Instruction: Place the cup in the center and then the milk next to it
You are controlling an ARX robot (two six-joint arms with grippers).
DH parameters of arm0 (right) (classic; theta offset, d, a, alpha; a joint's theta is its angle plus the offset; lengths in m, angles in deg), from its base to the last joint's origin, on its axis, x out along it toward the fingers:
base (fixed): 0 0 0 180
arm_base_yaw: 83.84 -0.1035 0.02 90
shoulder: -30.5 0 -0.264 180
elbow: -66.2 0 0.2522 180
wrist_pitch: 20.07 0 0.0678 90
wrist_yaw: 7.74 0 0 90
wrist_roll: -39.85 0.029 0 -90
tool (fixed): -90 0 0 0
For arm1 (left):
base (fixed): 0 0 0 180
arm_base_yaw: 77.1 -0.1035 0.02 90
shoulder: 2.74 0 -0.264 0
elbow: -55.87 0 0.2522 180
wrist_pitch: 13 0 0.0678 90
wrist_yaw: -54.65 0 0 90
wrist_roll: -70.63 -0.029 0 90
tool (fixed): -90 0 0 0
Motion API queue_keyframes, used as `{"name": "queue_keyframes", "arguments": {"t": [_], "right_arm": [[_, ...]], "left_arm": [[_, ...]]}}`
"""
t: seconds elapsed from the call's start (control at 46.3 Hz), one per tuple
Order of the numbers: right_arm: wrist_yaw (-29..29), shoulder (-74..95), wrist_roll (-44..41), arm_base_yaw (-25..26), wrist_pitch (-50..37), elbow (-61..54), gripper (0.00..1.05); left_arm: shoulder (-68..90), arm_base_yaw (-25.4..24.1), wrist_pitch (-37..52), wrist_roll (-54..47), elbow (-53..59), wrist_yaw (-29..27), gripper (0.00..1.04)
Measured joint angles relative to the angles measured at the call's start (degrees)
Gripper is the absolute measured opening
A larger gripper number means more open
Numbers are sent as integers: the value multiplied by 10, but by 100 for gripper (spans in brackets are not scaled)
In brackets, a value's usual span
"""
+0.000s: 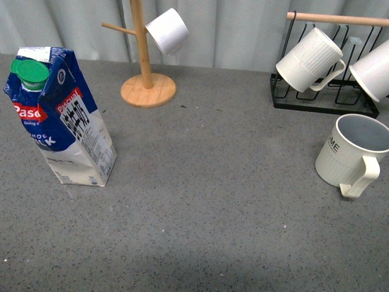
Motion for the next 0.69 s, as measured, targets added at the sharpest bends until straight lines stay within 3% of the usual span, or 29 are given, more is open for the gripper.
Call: {"name": "queue_keyframes", "arguments": {"t": [0.216, 0.692], "right_arm": [[-12, 240, 9, 31, 6, 124, 95], [-30, 456, 54, 19, 86, 310, 95]], "left_arm": [[0, 0, 0, 0, 0, 0, 98], [0, 0, 0, 0, 0, 0, 98]]}}
